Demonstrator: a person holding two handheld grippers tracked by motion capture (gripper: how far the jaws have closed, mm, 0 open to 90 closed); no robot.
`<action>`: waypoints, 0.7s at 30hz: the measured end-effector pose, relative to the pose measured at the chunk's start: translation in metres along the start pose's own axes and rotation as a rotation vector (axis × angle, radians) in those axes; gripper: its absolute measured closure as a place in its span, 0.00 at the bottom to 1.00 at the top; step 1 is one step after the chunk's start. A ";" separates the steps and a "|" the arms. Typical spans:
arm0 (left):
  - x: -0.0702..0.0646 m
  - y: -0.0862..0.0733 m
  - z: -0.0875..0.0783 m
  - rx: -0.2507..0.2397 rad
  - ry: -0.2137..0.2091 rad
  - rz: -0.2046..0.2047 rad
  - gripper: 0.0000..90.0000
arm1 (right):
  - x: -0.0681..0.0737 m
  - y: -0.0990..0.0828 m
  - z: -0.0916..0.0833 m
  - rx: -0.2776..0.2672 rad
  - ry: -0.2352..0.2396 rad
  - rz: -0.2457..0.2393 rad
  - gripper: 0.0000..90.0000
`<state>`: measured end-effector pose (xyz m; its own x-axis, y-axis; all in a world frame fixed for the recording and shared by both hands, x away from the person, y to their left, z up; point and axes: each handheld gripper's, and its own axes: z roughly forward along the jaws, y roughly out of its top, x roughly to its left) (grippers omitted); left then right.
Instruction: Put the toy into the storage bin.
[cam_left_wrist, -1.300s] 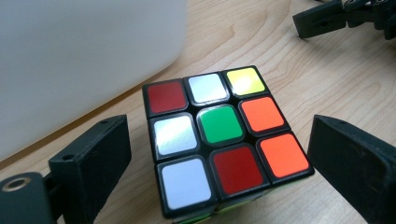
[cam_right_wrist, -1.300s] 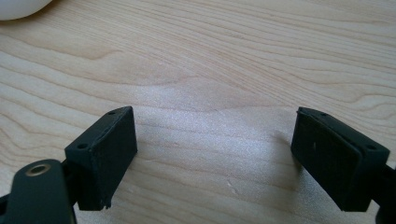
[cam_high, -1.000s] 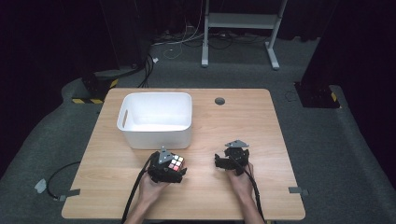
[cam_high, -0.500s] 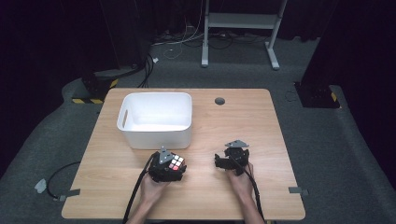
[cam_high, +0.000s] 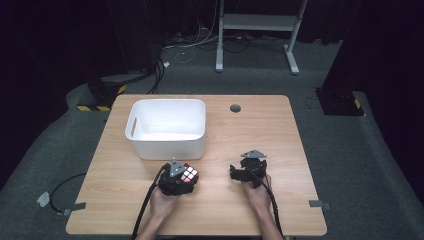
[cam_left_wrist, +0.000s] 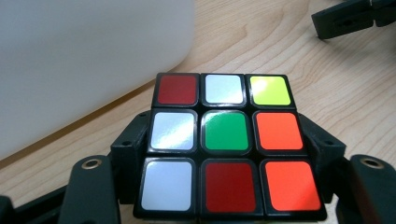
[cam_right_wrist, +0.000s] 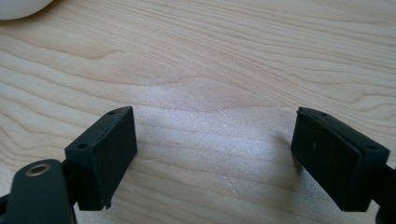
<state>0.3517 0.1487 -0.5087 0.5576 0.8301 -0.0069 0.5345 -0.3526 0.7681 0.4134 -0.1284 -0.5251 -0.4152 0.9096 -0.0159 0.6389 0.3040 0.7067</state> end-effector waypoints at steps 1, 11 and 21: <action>0.000 0.000 0.000 -0.001 0.000 -0.001 0.37 | 0.000 0.000 0.000 0.000 0.000 0.000 0.16; -0.001 0.000 -0.002 -0.011 -0.014 0.010 0.37 | 0.000 0.000 0.000 0.000 0.000 0.000 0.16; -0.002 0.005 -0.008 -0.023 -0.055 0.015 0.37 | 0.000 0.000 0.000 0.000 0.000 0.000 0.16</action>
<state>0.3480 0.1492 -0.5000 0.6000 0.7995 -0.0305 0.5116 -0.3541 0.7829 0.4134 -0.1284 -0.5251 -0.4153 0.9095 -0.0161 0.6387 0.3042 0.7068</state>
